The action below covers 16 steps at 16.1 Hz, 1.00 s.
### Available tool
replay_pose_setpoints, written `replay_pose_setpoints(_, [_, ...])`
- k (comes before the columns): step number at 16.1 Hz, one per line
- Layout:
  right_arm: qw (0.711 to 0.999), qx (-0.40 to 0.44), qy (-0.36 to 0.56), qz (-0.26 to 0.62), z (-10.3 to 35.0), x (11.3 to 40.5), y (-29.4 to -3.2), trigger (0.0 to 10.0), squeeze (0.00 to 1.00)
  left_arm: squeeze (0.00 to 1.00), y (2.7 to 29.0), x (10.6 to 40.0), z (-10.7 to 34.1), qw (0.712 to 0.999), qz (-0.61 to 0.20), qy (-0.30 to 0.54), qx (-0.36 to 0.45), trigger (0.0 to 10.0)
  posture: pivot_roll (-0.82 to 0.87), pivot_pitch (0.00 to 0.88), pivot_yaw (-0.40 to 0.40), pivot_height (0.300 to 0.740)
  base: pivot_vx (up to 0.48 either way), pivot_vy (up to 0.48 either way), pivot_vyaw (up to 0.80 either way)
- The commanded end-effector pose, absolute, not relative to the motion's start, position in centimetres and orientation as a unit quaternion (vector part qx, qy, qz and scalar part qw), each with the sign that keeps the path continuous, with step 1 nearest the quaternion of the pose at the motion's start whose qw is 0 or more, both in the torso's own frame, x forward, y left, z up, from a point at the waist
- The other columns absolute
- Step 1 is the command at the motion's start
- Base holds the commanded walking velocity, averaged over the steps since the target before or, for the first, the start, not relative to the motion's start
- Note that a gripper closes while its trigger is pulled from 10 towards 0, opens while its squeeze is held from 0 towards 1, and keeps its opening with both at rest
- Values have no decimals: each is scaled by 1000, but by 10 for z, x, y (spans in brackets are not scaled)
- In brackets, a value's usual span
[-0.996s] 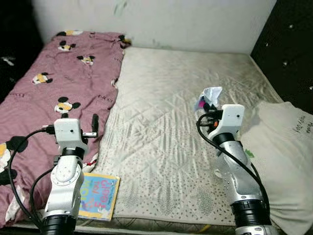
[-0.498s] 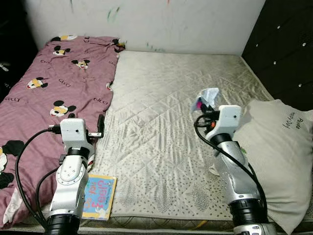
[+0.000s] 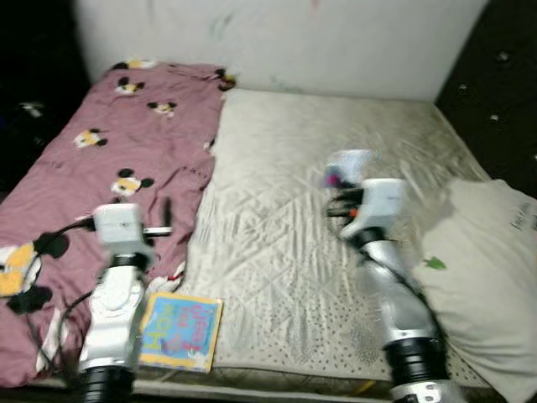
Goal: Clean up the room
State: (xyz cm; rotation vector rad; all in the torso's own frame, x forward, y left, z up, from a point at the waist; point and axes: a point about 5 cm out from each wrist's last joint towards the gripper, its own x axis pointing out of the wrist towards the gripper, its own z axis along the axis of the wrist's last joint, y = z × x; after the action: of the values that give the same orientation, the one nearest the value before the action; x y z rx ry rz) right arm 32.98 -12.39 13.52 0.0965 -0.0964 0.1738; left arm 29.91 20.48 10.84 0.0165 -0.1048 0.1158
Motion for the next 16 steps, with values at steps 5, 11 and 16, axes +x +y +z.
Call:
replay_pose_setpoints(5, [995, 45, -54, 67, 136, 332, -135, 10000, 0, 0, 200, 304, 111, 998, 46, -51, 6, 10000, -56, 0, -10, 740, 0, 480, 0])
replay_pose_setpoints(11, [995, 43, -55, 67, 135, 331, -134, 10000, 0, 0, 200, 307, 112, 998, 49, -51, -2, 10000, -55, 0, -11, 740, 0, 480, 0])
replay_pose_setpoints(16, [996, 25, -54, 70, 134, 332, -133, 10000, 0, 0, 198, 307, 111, 998, 49, -50, -4, 10000, -57, 0, -16, 740, 0, 480, 0])
